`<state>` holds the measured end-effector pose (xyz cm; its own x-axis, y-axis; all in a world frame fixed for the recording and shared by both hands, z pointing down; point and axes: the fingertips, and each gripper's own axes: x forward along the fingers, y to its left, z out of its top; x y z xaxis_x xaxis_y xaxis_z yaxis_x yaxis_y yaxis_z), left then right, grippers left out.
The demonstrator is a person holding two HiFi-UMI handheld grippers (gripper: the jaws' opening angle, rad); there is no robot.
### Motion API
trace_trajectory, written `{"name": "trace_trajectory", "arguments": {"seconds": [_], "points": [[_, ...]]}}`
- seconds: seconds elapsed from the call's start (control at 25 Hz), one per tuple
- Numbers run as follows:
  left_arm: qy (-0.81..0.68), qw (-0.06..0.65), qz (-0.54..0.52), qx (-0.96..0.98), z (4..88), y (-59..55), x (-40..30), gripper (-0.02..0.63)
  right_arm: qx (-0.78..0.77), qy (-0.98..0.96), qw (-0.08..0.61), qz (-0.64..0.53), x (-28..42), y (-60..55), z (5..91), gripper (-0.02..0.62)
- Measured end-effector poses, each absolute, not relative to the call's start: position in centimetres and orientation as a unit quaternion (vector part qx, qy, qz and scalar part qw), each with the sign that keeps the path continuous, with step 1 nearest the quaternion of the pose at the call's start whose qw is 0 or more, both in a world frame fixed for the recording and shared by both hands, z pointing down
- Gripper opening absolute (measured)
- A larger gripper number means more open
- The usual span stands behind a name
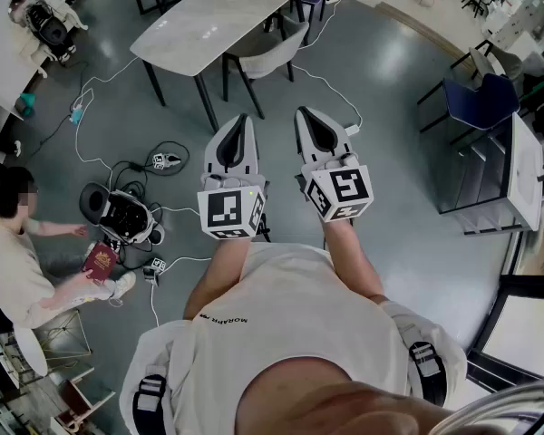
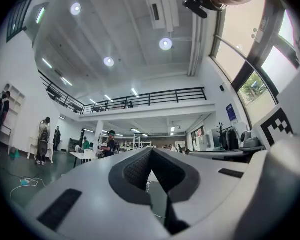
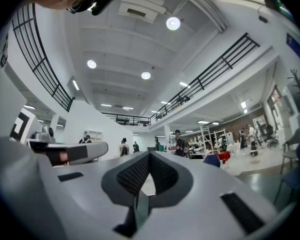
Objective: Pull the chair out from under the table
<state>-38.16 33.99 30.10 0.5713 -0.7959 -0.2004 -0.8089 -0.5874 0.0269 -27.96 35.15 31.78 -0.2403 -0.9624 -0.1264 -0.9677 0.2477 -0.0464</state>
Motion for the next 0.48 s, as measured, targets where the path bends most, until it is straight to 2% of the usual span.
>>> {"name": "trace_trajectory", "arguments": {"seconds": [0.48], "points": [[0.451, 0.037, 0.087, -0.887, 30.3, 35.0, -34.4, 0.003, -0.597, 0.799, 0.068, 0.017, -25.0, 36.2, 31.6, 0.012]]}}
